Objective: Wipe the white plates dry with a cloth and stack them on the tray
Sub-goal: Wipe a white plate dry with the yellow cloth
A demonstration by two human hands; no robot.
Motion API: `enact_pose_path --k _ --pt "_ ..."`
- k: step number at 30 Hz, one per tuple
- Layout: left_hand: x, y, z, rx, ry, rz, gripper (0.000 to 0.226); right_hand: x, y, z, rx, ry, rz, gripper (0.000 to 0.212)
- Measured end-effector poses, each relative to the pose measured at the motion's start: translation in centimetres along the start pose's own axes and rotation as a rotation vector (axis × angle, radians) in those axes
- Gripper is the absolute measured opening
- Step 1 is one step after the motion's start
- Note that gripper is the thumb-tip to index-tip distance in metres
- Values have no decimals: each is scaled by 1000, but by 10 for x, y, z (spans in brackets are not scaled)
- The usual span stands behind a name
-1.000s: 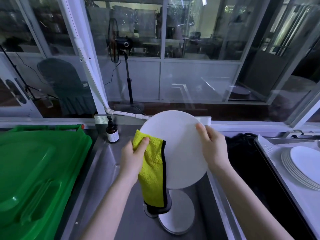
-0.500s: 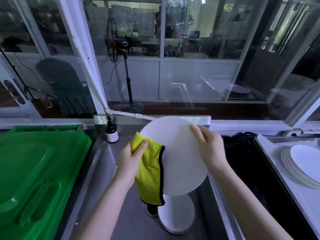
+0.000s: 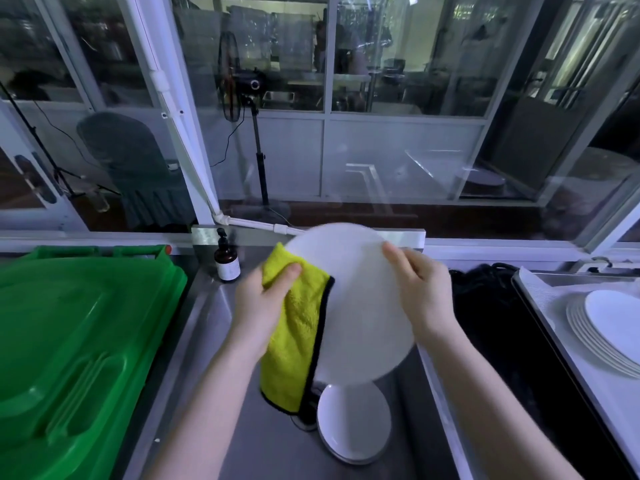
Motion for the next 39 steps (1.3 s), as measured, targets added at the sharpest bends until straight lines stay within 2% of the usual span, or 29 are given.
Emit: enact_pose_path --k 3,5,7,10,13,15,16,18,19,20,23,25,28,30,33,35,37,39 --pt "22 -8 13 194 85 -408 16 24 -17 -20 -361 -346 -315 54" --pt "26 -10 17 229 115 -466 17 36 -30 -33 -400 -432 -324 52" --pt "22 -4 20 191 164 -419 23 34 -29 -42 -365 -422 -186 50" --pt "11 13 12 84 78 -344 24 12 -5 -39 -260 -245 20 18" --pt "1 7 -12 -156 -109 -80 17 -12 4 -8 -32 45 226 23" --pt "0 -8 -24 -307 -223 114 28 -14 -8 17 236 259 380 19" --pt "1 -15 -28 -354 -262 195 34 -12 -15 26 320 341 423 26" --pt "3 -19 -33 -360 -287 267 36 -7 -18 36 332 433 407 41" --pt "3 -16 -33 -333 -278 241 31 -7 -15 35 311 432 343 46" --pt "2 -10 -31 -283 -252 175 25 -7 -9 32 265 382 257 49" --pt "6 8 -10 -18 -72 -88 21 -5 -2 3 -90 7 15 55" --pt "13 12 3 74 22 -169 28 -2 -6 -8 -174 -110 -22 56" --pt "12 15 6 23 16 -130 18 -3 -5 -3 -23 -10 48 53" --pt "7 16 -4 -72 -50 -61 24 -7 -5 5 76 92 129 51" --pt "1 -5 -25 -382 -230 200 30 2 -24 28 310 355 353 48" --pt "0 -17 -31 -486 -298 324 30 8 -31 33 329 445 416 45" --pt "-4 -9 -29 -406 -260 260 33 2 -22 31 271 390 339 49" --pt "-3 7 -15 -201 -132 71 36 -5 -8 21 132 224 169 55"
Point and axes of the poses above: each hand's wrist, its own x-axis away from the middle knuckle, its own y-axis out of the back of the hand, z = x × y, the point moved 5 cm from there along -x, towards the middle knuckle, and after that the axes turned 6 degrees about x, right-handed, at the moved point
